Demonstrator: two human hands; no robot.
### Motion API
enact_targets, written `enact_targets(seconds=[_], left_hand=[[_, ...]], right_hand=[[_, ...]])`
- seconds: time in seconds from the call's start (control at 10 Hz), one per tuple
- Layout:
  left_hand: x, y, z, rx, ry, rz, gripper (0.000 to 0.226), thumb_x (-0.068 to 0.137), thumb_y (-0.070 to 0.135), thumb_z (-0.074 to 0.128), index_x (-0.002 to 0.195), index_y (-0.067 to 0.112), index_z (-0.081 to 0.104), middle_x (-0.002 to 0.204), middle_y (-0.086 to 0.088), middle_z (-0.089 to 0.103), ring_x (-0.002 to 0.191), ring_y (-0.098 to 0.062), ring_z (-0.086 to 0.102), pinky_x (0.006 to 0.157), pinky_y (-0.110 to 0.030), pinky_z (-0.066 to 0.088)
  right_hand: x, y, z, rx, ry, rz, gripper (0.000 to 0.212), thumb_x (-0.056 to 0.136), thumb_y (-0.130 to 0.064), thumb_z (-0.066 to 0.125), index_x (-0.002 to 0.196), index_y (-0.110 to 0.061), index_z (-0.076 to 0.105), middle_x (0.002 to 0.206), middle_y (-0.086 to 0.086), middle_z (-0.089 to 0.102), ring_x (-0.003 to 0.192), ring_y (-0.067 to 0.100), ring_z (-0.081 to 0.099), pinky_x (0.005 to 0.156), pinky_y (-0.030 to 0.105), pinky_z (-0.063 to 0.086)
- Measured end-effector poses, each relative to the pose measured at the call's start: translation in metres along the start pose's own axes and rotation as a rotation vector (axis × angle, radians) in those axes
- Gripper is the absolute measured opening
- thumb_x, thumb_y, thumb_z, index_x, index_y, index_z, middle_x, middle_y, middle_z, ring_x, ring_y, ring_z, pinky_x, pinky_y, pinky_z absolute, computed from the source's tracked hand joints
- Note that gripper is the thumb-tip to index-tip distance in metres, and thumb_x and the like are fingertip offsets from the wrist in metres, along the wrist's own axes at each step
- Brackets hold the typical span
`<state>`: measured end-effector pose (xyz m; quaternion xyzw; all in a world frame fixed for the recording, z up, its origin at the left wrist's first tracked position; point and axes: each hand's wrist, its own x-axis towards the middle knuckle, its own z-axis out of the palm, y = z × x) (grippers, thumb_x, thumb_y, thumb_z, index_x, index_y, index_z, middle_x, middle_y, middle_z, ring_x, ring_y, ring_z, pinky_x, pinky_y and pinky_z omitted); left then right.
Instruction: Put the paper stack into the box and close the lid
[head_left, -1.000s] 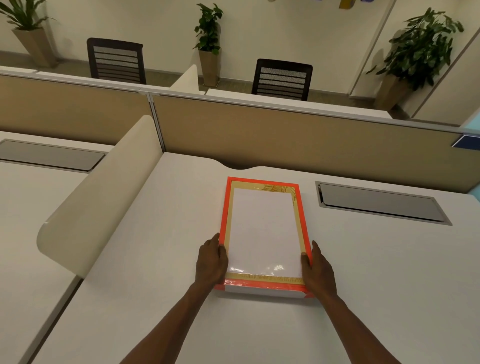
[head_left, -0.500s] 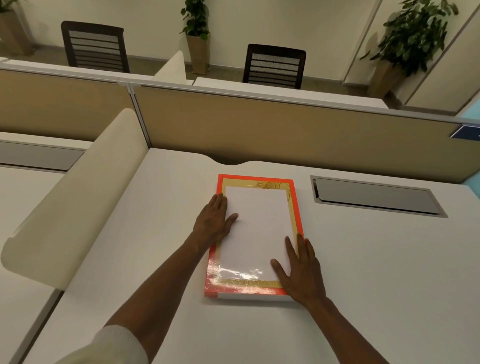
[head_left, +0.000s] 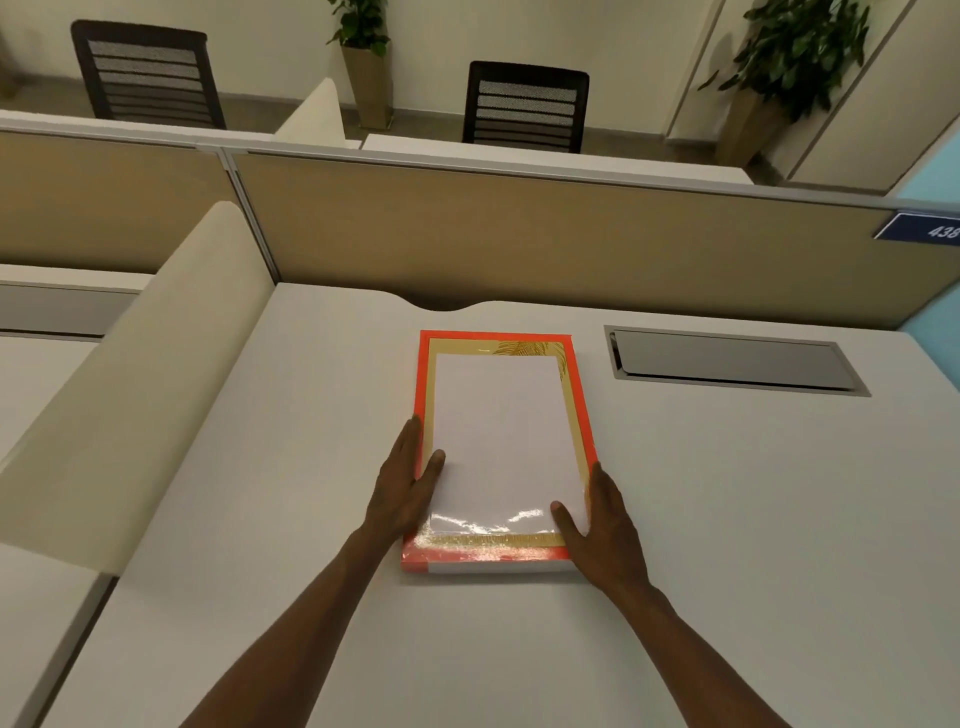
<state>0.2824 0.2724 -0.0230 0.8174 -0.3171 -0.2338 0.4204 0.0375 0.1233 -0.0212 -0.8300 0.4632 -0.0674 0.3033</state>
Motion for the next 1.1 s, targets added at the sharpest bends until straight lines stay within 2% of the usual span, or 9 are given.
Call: enact_targets(seconds=[0.1, 0.3, 0.4, 0.5, 0.6, 0.9, 1.0, 1.1], left_hand=[[-0.015, -0.008, -0.001, -0.133, -0.002, -0.043, 0.069, 0.099, 0.049, 0.044, 0.159, 0.029, 0.015, 0.165, 0.003, 0.026, 0.149, -0.023, 0.032, 0.122, -0.046, 0.029], [-0.034, -0.006, 0.001, -0.217, -0.008, -0.038, 0.067, 0.1, 0.044, 0.045, 0.158, 0.027, 0.017, 0.164, 0.004, 0.026, 0.149, -0.023, 0.032, 0.121, -0.043, 0.028], [-0.037, -0.003, 0.002, -0.173, 0.025, -0.037, 0.068, 0.099, 0.045, 0.047, 0.158, 0.024, 0.02, 0.164, 0.002, 0.028, 0.149, -0.024, 0.033, 0.121, -0.044, 0.029], [-0.05, -0.01, 0.009, 0.047, 0.095, -0.021, 0.072, 0.099, 0.046, 0.048, 0.158, 0.017, 0.019, 0.165, -0.001, 0.025, 0.151, -0.023, 0.029, 0.121, -0.037, 0.024], [-0.06, -0.019, 0.016, 0.196, 0.07, 0.04, 0.076, 0.1, 0.047, 0.045, 0.159, 0.016, 0.01, 0.167, -0.002, 0.018, 0.151, -0.024, 0.03, 0.118, -0.032, 0.027], [-0.057, -0.012, 0.014, 0.297, 0.019, -0.008, 0.078, 0.101, 0.048, 0.038, 0.159, 0.015, -0.001, 0.169, -0.003, 0.01, 0.151, -0.025, 0.029, 0.117, -0.036, 0.034], [-0.055, -0.002, 0.01, 0.399, 0.026, 0.023, 0.078, 0.101, 0.045, 0.038, 0.159, 0.014, -0.004, 0.169, -0.004, -0.002, 0.154, -0.026, 0.018, 0.119, -0.038, 0.033], [-0.056, 0.015, 0.01, 0.445, 0.056, 0.119, 0.076, 0.101, 0.043, 0.04, 0.159, 0.016, -0.001, 0.169, -0.003, -0.007, 0.156, -0.024, 0.006, 0.122, -0.039, 0.028]], right_hand=[[-0.005, 0.001, 0.004, 0.02, -0.022, 0.003, 0.088, 0.094, -0.056, 0.049, 0.158, -0.019, 0.002, 0.165, 0.005, 0.017, 0.15, 0.024, 0.025, 0.118, 0.035, 0.027], [-0.012, -0.004, 0.007, 0.038, -0.006, 0.003, 0.091, 0.093, -0.054, 0.055, 0.158, -0.018, 0.004, 0.165, 0.006, 0.019, 0.149, 0.025, 0.027, 0.118, 0.037, 0.032], [-0.014, -0.001, 0.006, 0.014, 0.003, 0.0, 0.092, 0.092, -0.056, 0.054, 0.158, -0.02, 0.001, 0.166, 0.006, 0.013, 0.15, 0.027, 0.023, 0.118, 0.04, 0.032], [-0.024, 0.004, 0.013, -0.111, 0.056, -0.098, 0.088, 0.093, -0.061, 0.047, 0.158, -0.023, 0.0, 0.167, 0.004, 0.002, 0.152, 0.025, 0.016, 0.118, 0.041, 0.031], [-0.027, 0.006, 0.021, -0.205, 0.072, -0.158, 0.08, 0.095, -0.064, 0.031, 0.157, -0.025, 0.0, 0.168, 0.002, -0.001, 0.152, 0.024, 0.018, 0.118, 0.038, 0.031], [-0.026, 0.006, 0.018, -0.215, 0.015, -0.118, 0.082, 0.093, -0.068, 0.022, 0.158, -0.023, 0.0, 0.167, 0.002, -0.007, 0.152, 0.024, 0.019, 0.118, 0.038, 0.031], [-0.021, 0.006, 0.003, -0.209, -0.035, -0.118, 0.086, 0.089, -0.074, 0.019, 0.158, -0.028, 0.0, 0.167, -0.001, -0.008, 0.152, 0.024, 0.018, 0.118, 0.039, 0.03], [-0.014, 0.002, -0.015, -0.25, -0.012, -0.13, 0.088, 0.085, -0.077, 0.018, 0.158, -0.029, 0.001, 0.167, -0.001, -0.005, 0.151, 0.026, 0.022, 0.117, 0.042, 0.032]])
